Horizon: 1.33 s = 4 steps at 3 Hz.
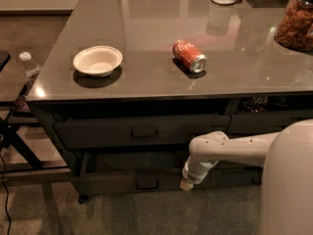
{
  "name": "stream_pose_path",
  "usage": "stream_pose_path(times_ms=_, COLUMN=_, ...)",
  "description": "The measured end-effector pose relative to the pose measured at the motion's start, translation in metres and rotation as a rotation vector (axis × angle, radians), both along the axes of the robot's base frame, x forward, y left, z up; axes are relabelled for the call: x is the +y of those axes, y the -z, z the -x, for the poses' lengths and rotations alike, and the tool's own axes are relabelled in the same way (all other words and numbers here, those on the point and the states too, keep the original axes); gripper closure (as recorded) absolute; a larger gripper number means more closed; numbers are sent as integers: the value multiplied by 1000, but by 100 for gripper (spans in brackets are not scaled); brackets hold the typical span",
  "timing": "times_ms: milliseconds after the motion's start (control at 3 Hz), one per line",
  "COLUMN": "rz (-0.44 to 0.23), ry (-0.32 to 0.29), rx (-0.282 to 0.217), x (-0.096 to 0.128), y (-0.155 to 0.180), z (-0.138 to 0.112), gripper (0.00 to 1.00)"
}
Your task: Close middle drawer
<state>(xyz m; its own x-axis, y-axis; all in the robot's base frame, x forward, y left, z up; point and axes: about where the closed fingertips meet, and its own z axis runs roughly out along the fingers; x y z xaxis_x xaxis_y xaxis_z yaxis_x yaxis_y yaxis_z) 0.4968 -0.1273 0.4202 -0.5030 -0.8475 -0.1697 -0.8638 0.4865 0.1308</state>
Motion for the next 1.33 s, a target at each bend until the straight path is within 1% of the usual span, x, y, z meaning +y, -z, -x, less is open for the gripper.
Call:
stream_pose_path(times_ms=333, rz=0, ry=0, rx=0, x=0, y=0, z=0, gripper=81)
stream_pose_path(times_ms=1333, rz=0, ry=0, rx=0, x=0, y=0, z=0, gripper=12)
